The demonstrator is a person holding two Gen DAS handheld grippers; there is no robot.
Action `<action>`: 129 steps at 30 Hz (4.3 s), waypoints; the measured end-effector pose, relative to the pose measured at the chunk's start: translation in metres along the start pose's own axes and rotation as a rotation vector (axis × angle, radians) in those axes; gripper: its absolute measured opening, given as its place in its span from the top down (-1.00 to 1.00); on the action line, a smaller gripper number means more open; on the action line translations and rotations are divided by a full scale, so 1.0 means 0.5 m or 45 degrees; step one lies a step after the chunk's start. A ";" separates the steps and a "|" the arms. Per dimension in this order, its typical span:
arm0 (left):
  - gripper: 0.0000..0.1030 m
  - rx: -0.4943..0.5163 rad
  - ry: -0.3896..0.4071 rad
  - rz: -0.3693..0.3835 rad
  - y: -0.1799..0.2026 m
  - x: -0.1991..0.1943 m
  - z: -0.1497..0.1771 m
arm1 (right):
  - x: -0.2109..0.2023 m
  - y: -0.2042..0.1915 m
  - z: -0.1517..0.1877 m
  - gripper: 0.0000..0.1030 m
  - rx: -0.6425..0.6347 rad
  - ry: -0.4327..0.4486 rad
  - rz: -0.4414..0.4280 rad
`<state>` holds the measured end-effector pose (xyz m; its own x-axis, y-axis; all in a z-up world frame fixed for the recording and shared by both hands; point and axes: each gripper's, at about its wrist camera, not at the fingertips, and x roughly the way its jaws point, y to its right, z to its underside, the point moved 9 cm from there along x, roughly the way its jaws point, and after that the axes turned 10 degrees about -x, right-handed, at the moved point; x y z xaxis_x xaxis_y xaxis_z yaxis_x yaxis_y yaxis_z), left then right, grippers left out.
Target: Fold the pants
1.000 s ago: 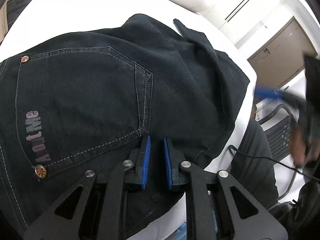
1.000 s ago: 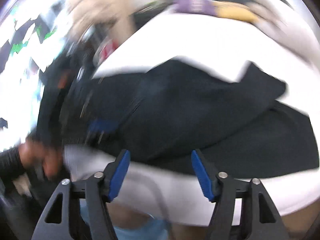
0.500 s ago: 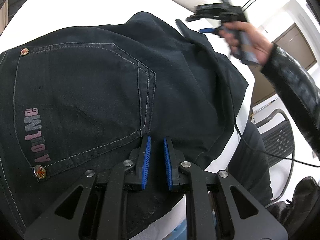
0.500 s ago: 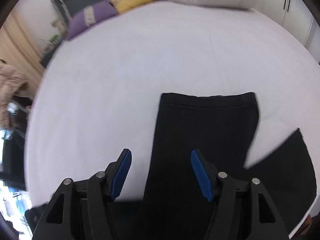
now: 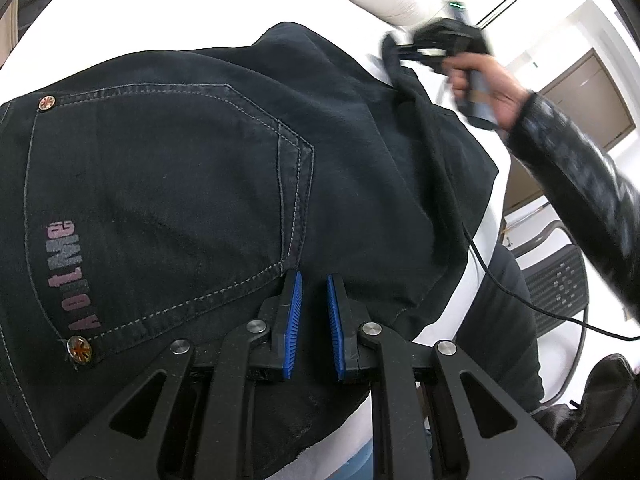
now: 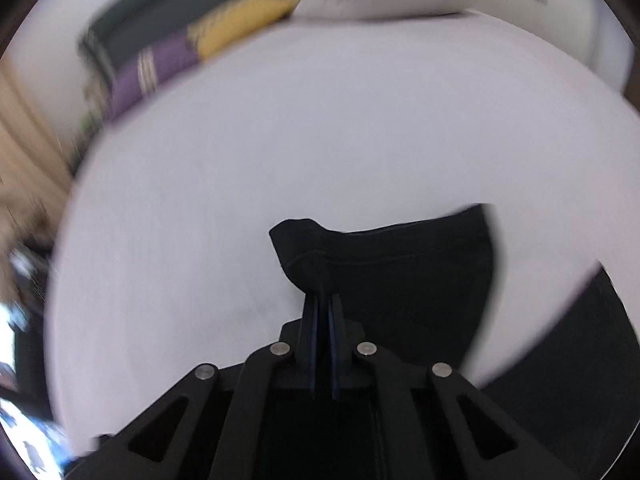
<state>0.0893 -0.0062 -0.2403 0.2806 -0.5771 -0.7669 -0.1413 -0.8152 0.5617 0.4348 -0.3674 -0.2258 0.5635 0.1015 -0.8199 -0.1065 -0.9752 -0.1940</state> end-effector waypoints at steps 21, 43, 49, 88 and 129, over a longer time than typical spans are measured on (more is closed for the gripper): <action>0.74 0.064 0.016 -0.163 0.050 0.019 0.012 | -0.234 0.401 0.304 -0.33 0.914 0.349 -0.315; 0.74 0.056 0.017 -0.179 0.052 0.019 0.011 | -0.216 0.506 0.366 0.97 1.048 0.368 -0.299; 0.74 0.055 0.019 -0.175 0.050 0.016 0.013 | -0.235 0.510 0.368 0.96 1.034 0.366 -0.274; 0.74 0.029 0.097 -0.099 0.017 -0.033 0.044 | -0.233 0.036 0.579 1.00 0.510 -0.264 -0.716; 0.74 -0.054 0.111 -0.087 0.064 0.101 -0.193 | -0.272 0.434 0.235 0.88 0.636 0.169 -0.146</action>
<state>0.1908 -0.0564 -0.2311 0.3696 -0.5124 -0.7751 -0.0792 -0.8485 0.5232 0.2389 -0.5698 -0.2195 0.6900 0.1444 -0.7093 -0.3973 -0.7436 -0.5378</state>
